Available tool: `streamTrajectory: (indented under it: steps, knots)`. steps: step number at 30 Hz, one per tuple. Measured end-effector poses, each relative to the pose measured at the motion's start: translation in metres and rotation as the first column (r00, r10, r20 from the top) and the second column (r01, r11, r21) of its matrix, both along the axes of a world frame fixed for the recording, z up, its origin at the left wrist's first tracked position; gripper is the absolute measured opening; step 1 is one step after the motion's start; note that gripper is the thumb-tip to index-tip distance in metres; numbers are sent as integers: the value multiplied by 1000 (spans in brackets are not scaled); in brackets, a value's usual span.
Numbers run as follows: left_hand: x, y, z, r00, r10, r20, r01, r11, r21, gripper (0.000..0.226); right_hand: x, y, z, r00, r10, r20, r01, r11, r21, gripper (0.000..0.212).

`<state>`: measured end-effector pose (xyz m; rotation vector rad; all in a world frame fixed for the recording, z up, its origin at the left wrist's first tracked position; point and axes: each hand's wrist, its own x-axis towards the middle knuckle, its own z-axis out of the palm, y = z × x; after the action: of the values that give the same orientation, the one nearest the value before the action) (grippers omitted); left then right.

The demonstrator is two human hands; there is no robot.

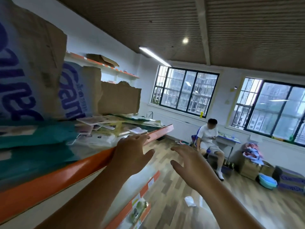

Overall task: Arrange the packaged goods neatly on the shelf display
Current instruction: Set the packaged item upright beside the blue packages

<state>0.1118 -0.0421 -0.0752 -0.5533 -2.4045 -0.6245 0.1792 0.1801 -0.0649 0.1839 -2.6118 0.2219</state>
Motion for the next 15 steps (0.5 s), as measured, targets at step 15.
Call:
streamTrajectory:
  steps: [15]
  knots:
    - [-77, 51, 3, 979, 160, -126, -177, 975, -135, 64, -150, 8, 8, 985, 139, -105, -142, 990, -13, 47]
